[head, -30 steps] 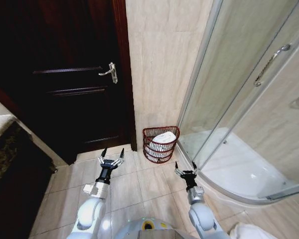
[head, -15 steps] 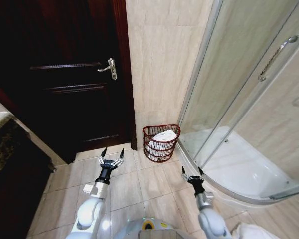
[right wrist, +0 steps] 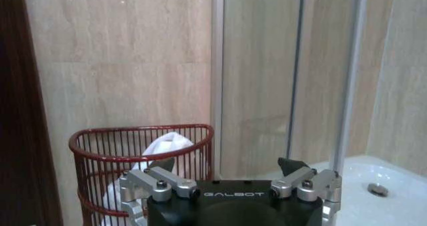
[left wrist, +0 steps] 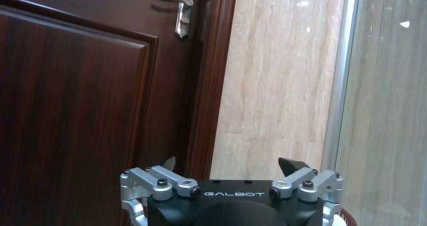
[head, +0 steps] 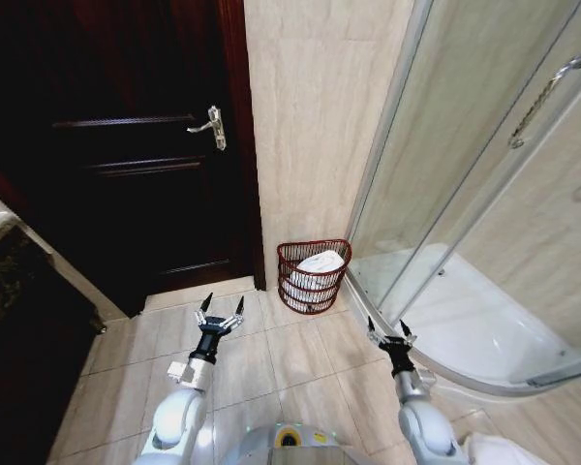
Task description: Discard the used towel into the hamper.
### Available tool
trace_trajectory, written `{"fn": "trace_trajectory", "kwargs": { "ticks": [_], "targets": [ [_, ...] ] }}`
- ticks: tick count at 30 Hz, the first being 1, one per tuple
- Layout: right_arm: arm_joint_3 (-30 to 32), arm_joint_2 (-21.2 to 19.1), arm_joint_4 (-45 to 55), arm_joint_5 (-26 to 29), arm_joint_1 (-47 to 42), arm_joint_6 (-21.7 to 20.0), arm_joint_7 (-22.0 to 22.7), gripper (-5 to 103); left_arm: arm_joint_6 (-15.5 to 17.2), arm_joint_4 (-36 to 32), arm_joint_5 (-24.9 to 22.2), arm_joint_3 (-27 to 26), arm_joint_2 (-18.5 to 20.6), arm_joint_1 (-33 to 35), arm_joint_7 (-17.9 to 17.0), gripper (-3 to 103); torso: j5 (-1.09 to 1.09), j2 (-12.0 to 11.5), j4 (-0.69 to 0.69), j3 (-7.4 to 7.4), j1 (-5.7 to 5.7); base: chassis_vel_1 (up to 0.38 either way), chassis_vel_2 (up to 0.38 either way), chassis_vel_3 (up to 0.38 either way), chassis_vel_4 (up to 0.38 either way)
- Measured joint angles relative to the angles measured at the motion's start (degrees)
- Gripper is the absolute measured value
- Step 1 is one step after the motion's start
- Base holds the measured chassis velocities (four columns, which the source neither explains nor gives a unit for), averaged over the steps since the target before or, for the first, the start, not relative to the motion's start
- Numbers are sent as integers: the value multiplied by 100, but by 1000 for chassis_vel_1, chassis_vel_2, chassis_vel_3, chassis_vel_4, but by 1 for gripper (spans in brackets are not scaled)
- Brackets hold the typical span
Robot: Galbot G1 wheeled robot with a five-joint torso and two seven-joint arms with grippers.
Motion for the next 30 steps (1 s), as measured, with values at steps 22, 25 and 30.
{"fn": "trace_trajectory", "kwargs": {
  "ticks": [22,25,30],
  "targets": [
    [19,-38,228,-51,-119,25,-212,100,241,651,352,-247,131,-155,-369,100,0,-525,1,-284,-240,0,0,0,0],
    [31,-27,224,-55,-81,2,-228,100,229,637,347,-283,137,-44,-385,100,0,-588,1,-320,-269,0,0,0,0],
    [16,27,234,-106,-67,-16,-256,100,149,663,335,-321,102,71,-428,100,0,-728,1,-399,-330,0,0,0,0]
  ]
}}
